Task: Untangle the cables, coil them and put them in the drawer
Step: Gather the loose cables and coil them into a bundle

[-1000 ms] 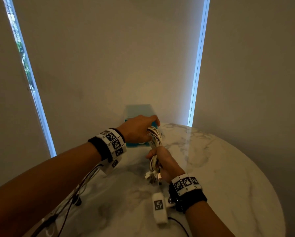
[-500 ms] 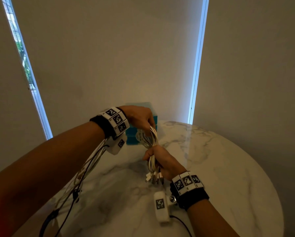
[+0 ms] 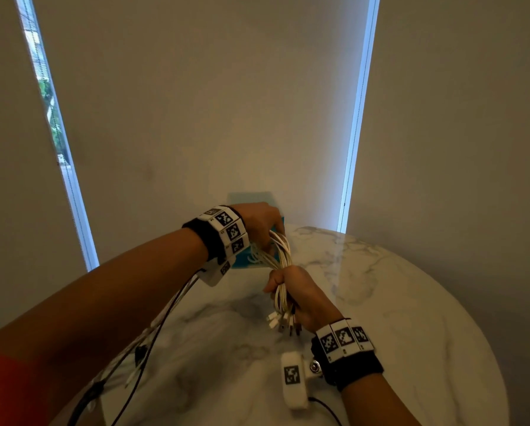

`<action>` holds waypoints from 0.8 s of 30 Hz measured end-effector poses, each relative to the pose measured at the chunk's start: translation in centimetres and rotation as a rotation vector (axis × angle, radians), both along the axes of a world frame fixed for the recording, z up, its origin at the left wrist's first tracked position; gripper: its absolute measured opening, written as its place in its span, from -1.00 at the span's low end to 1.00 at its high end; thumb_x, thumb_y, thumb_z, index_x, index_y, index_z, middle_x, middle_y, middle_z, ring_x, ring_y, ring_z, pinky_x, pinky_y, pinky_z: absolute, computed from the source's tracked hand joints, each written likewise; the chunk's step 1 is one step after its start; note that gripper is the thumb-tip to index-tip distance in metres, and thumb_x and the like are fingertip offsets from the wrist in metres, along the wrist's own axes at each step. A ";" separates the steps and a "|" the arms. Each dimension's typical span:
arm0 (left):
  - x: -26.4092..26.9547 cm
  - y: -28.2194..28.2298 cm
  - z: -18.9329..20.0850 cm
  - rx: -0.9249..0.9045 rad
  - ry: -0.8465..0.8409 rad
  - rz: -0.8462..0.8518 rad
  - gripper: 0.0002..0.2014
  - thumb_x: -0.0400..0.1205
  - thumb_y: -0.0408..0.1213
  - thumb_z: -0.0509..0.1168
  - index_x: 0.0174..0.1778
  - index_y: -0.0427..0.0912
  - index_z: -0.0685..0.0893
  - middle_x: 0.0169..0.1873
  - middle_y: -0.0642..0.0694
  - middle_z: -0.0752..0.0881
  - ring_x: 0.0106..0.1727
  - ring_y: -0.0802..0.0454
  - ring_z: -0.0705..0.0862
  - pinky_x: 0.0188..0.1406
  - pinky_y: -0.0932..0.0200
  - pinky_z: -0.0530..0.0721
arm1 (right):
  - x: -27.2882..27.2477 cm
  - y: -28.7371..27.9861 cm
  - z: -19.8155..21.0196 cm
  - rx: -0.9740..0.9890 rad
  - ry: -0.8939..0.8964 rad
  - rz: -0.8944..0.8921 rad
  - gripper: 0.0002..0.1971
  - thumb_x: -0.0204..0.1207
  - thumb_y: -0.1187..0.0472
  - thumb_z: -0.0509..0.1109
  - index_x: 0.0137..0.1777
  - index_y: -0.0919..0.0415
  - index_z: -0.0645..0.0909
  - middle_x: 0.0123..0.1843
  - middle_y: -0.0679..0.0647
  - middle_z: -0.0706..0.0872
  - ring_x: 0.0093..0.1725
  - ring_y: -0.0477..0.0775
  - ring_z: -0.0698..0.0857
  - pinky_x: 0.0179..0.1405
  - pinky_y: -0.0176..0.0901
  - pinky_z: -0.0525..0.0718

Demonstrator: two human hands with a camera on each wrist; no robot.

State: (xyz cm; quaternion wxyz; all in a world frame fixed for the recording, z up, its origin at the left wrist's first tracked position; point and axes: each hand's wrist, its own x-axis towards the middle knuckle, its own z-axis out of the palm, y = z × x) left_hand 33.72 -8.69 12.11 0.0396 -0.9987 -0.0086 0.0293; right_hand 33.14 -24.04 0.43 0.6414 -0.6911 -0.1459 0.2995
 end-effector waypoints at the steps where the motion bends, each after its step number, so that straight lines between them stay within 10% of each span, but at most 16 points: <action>1: 0.1 -0.1 0.3 -0.001 -0.009 -0.004 -0.58 0.55 -0.13 0.64 0.36 0.08 0.86 0.12 0.05 0.90 0.08 0.06 0.81 0.19 -0.05 0.83 | 0.1 -0.1 0.1 0.002 -0.014 -0.012 -0.74 0.33 0.40 0.42 -0.52 0.21 0.49 -0.56 0.15 0.45 -0.63 0.09 0.40 -0.50 -0.09 0.45; 10: 0.5 0.5 -2.2 0.150 -0.332 -0.219 -0.63 0.58 0.09 0.56 0.32 0.45 0.78 0.36 0.11 0.53 0.10 0.02 0.70 -0.11 -0.04 0.79 | -1.4 0.0 0.4 -0.019 -0.447 -0.055 -0.87 0.44 0.45 0.43 -0.24 0.27 0.56 -0.24 0.15 0.61 -0.23 0.07 0.56 -0.23 -0.08 0.50; 15: -0.1 -0.2 -0.2 0.193 -0.487 -0.305 -0.60 0.62 0.37 0.40 -0.10 0.11 0.85 0.05 0.18 0.73 -0.03 0.10 0.65 -0.25 0.12 0.48 | -0.7 0.3 -0.2 -0.092 -0.522 0.060 -0.86 0.51 0.37 0.43 -0.22 0.23 0.55 -0.21 0.14 0.64 -0.22 0.07 0.57 -0.18 -0.03 0.56; 18: 0.3 -1.3 0.0 0.003 -0.547 -0.270 -0.69 0.61 0.14 0.55 -0.22 0.00 0.73 -0.21 0.13 0.71 -0.20 0.03 0.69 -0.28 0.10 0.49 | 0.2 0.4 -0.6 -0.054 -0.589 -0.003 -0.97 0.65 0.18 0.47 -0.01 0.07 0.66 -0.05 0.02 0.77 -0.13 -0.02 0.68 -0.09 -0.11 0.61; 21: 0.7 -2.6 -0.9 -0.452 -0.485 -0.265 -0.72 0.54 -0.03 0.69 -0.13 -0.05 0.72 -0.38 0.03 0.76 -0.37 0.13 0.70 -0.35 0.11 0.62 | 0.8 -0.3 -0.8 -0.023 -0.636 -0.033 -0.67 0.74 -0.24 0.38 0.41 -0.19 0.66 0.14 -0.21 0.82 0.05 -0.20 0.73 0.16 -0.08 0.68; 24: 0.4 -4.2 -1.1 -0.740 -0.386 -0.276 -0.56 0.55 -0.12 0.69 0.30 0.16 0.71 -0.26 -0.11 0.83 -0.32 0.14 0.76 -0.27 0.29 0.69 | 1.1 -1.1 -0.5 0.026 -0.533 -0.016 -0.67 0.71 -0.34 0.37 -0.07 -0.15 0.73 -0.38 -0.19 0.72 -0.44 -0.27 0.60 -0.22 -0.16 0.63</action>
